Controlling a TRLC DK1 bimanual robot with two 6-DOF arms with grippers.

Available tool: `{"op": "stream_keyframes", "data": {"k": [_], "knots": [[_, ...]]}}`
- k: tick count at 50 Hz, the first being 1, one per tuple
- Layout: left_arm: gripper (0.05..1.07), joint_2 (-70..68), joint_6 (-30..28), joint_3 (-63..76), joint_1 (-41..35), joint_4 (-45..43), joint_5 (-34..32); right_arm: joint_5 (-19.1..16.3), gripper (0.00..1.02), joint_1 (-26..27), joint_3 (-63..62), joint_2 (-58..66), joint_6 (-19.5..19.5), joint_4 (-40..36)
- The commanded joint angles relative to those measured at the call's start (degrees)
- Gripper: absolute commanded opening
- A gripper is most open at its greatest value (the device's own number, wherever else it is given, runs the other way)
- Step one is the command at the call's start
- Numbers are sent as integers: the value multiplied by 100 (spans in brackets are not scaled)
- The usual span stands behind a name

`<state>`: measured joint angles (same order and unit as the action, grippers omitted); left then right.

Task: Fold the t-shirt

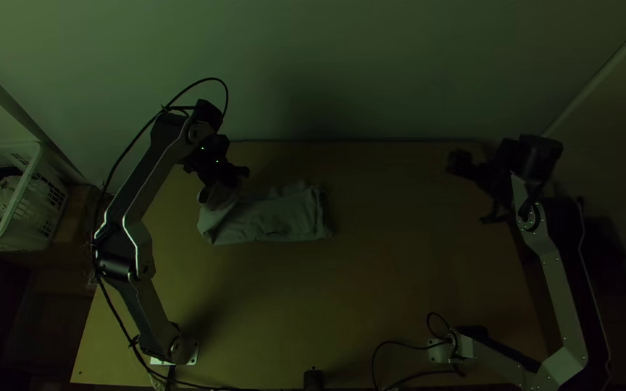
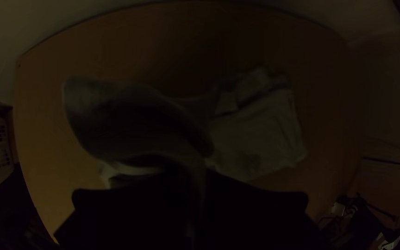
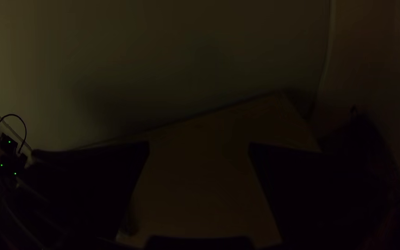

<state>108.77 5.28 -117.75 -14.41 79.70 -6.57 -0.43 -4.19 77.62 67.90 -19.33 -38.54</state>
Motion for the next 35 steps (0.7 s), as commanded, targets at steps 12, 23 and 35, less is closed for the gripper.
{"op": "stream_keyframes", "data": {"k": [12,23,35], "knots": [[8,707,958,-793,-1125,107,-2,-1,98,58,-468,-347,-220,189],[8,1094,1239,-978,-1582,28,59,-1,98,58,-626,-435,-264,277],[107,1542,1810,-1188,-1995,-376,-231,-1,98,14,-749,-453,-273,312]]}}
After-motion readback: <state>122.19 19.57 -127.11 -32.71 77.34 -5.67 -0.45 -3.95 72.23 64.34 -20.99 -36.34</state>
